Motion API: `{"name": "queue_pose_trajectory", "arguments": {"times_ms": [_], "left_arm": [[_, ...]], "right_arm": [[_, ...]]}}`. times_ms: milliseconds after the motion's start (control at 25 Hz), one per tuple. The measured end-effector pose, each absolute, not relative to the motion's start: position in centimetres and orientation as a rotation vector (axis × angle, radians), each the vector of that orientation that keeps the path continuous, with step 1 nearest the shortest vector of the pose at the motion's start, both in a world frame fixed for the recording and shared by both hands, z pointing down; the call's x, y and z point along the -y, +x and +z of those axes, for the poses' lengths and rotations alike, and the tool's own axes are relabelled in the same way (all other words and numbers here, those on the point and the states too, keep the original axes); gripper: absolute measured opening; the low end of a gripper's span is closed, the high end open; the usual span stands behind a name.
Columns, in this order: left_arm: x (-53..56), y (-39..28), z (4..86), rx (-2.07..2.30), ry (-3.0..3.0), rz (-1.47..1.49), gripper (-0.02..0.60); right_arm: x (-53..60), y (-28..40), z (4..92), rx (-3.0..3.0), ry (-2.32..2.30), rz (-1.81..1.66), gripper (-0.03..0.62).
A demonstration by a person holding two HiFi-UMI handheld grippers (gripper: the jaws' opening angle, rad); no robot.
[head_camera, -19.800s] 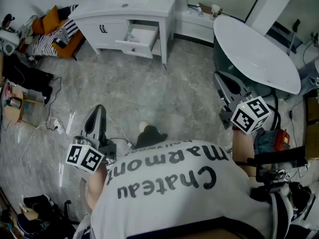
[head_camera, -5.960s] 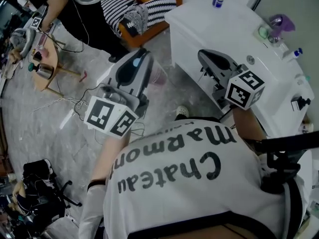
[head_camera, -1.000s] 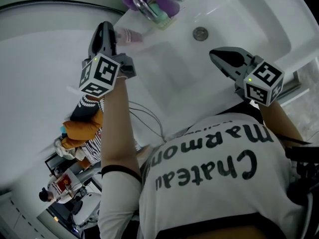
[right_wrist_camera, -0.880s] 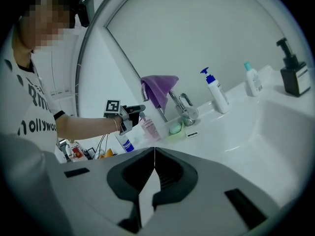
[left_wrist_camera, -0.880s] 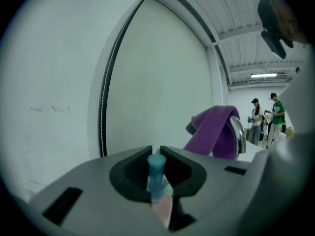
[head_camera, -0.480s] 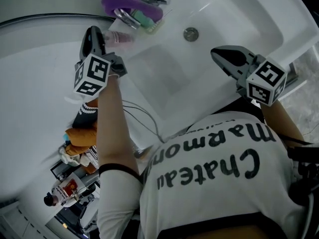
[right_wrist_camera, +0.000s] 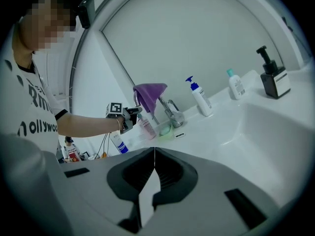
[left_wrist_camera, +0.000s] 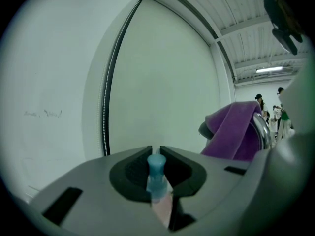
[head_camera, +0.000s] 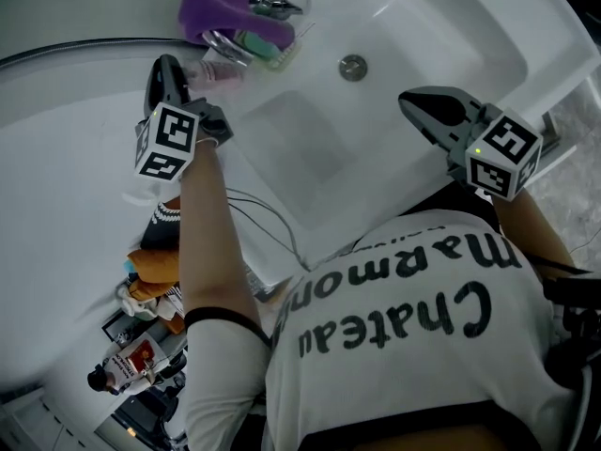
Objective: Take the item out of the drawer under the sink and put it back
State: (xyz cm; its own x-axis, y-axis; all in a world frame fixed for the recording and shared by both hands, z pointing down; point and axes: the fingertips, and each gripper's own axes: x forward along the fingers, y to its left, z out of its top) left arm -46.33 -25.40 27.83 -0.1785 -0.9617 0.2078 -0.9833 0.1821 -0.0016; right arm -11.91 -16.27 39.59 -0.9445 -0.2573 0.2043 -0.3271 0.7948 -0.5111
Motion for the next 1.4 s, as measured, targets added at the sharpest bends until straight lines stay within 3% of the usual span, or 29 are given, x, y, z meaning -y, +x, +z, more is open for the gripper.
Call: {"name": "queue_pose_trajectory", "arguments": {"times_ms": [480,1400], "left_arm": [[25.2,-45.0,28.3,2.307,1.956,0.332,0.055],[24.4,-46.7,29.4,2.290,1.918,0.278,0.057]], "right_arm": [[15.9,-12.3,40.0,2.866,0.435,0.860,0.012],[14.9,-11.3,38.0,2.870,0.467,0.807,0.012]]}}
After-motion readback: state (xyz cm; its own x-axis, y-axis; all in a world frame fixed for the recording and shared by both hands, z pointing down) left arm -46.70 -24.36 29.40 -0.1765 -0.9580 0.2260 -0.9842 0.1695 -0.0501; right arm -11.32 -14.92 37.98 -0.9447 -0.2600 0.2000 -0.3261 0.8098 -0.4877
